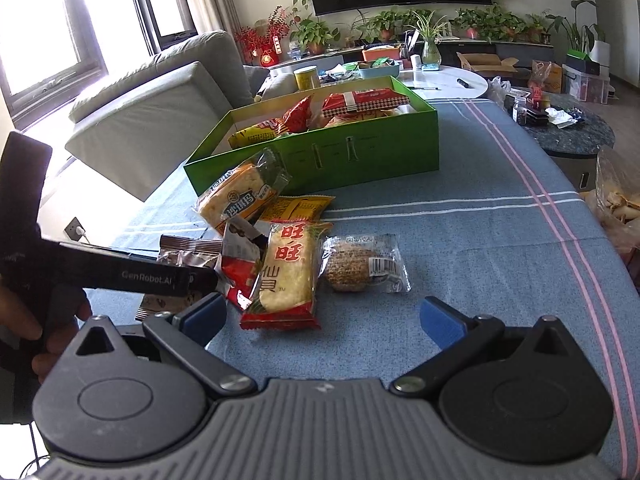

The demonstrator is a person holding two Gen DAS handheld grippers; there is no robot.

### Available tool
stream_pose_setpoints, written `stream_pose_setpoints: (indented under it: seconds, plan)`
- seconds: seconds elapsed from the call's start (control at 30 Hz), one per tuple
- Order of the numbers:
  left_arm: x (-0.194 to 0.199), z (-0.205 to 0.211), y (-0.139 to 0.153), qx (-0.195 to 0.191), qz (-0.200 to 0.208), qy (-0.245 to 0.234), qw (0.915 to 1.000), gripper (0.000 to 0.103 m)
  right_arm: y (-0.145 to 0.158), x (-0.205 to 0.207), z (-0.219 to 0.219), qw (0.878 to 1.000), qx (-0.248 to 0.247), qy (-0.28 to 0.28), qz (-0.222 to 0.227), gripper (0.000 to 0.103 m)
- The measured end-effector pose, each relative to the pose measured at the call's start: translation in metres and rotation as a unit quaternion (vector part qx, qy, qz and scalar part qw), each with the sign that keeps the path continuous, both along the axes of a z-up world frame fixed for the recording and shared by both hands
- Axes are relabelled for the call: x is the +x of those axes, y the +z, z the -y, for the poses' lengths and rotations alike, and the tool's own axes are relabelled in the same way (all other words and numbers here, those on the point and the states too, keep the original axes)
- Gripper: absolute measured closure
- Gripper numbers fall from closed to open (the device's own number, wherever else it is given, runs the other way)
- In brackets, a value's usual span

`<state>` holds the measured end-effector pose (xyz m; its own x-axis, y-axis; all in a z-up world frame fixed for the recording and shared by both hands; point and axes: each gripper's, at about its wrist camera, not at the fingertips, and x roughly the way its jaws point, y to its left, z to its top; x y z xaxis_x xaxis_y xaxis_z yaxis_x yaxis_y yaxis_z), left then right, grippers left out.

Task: Organize snacks
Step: 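Close the left tool on the brown almond-cookie bag and lift it, then grasp the red-and-white snack bag with the right tool while the left tool holds the cookie bag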

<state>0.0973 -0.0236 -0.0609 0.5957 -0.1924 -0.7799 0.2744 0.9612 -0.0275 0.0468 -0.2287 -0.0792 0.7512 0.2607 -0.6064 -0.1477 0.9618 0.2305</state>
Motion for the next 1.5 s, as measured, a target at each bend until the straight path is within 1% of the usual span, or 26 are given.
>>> stream_pose_setpoints:
  seconds: [0.1, 0.3, 0.33, 0.4, 0.47, 0.5, 0.57, 0.63, 0.73, 0.8, 0.83, 0.9, 0.93, 1.03, 1.07, 1.13, 1.23, 1.37, 1.5]
  plan:
    - [-0.006, -0.007, 0.004, -0.006, 0.005, -0.016, 0.9998, 0.049, 0.001, 0.000, 0.001, 1.000, 0.001, -0.002, 0.001, 0.043]
    - [-0.018, -0.019, 0.011, 0.012, 0.020, -0.043, 0.9988, 0.049, 0.002, 0.001, 0.003, 1.000, 0.005, -0.006, 0.000, 0.043]
    - [-0.019, -0.021, 0.011, 0.014, 0.021, -0.045, 0.9987, 0.047, 0.002, 0.001, 0.003, 1.000, 0.005, -0.006, 0.000, 0.043]
    - [-0.021, -0.022, 0.013, 0.017, 0.024, -0.039, 0.9988, 0.045, 0.002, 0.002, 0.002, 1.000, 0.005, -0.006, 0.000, 0.043]
    - [-0.023, -0.023, 0.016, 0.018, 0.028, -0.031, 0.9990, 0.034, 0.002, 0.002, 0.002, 1.000, 0.004, -0.005, 0.000, 0.043]
    - [-0.025, -0.023, 0.017, 0.017, 0.031, -0.027, 0.9990, 0.033, 0.002, 0.002, 0.001, 1.000, 0.003, -0.004, 0.000, 0.043]
    - [-0.027, -0.022, 0.018, 0.013, 0.028, -0.023, 0.9992, 0.032, 0.002, 0.002, 0.001, 1.000, 0.003, -0.003, 0.000, 0.043]
    - [-0.028, -0.019, 0.015, 0.016, 0.017, -0.020, 0.9995, 0.032, 0.002, 0.002, 0.001, 1.000, 0.003, -0.003, -0.001, 0.043]
    - [-0.025, -0.012, 0.005, 0.033, 0.003, -0.014, 0.9993, 0.032, 0.002, 0.002, 0.001, 1.000, 0.003, -0.004, -0.001, 0.043]
    - [-0.021, -0.009, -0.004, 0.046, -0.011, 0.000, 0.9989, 0.032, 0.002, 0.002, 0.001, 1.000, 0.004, -0.004, -0.001, 0.043]
    - [-0.020, -0.010, -0.007, 0.044, -0.010, 0.007, 0.9990, 0.030, 0.002, 0.002, 0.001, 1.000, 0.004, -0.004, -0.001, 0.043]
    - [-0.018, -0.011, -0.009, 0.030, -0.009, 0.009, 0.9995, 0.029, 0.002, 0.002, 0.002, 1.000, 0.004, -0.005, -0.001, 0.043]
    - [-0.017, -0.012, -0.009, 0.024, -0.009, 0.010, 0.9996, 0.032, 0.002, 0.002, 0.002, 1.000, 0.005, -0.005, -0.001, 0.043]
    - [-0.019, -0.015, -0.008, 0.015, 0.002, 0.005, 0.9999, 0.048, 0.001, 0.002, 0.003, 1.000, 0.006, -0.007, -0.002, 0.043]
    - [-0.020, -0.016, -0.006, 0.013, 0.003, 0.004, 0.9999, 0.050, 0.001, 0.002, 0.004, 1.000, 0.007, -0.007, -0.002, 0.043]
    - [-0.022, -0.019, -0.004, 0.003, 0.004, 0.006, 1.0000, 0.052, 0.002, 0.002, 0.004, 1.000, 0.008, -0.008, -0.001, 0.043]
    - [-0.027, -0.023, 0.001, -0.008, 0.017, 0.006, 0.9998, 0.052, 0.003, 0.002, 0.004, 1.000, 0.008, -0.007, 0.000, 0.043]
    - [-0.033, -0.024, 0.008, -0.002, 0.038, 0.007, 0.9993, 0.052, 0.003, 0.001, 0.002, 1.000, 0.006, -0.001, 0.003, 0.043]
    - [-0.037, -0.030, 0.015, -0.004, 0.050, 0.012, 0.9987, 0.052, 0.008, -0.002, -0.006, 1.000, -0.004, 0.022, 0.022, 0.043]
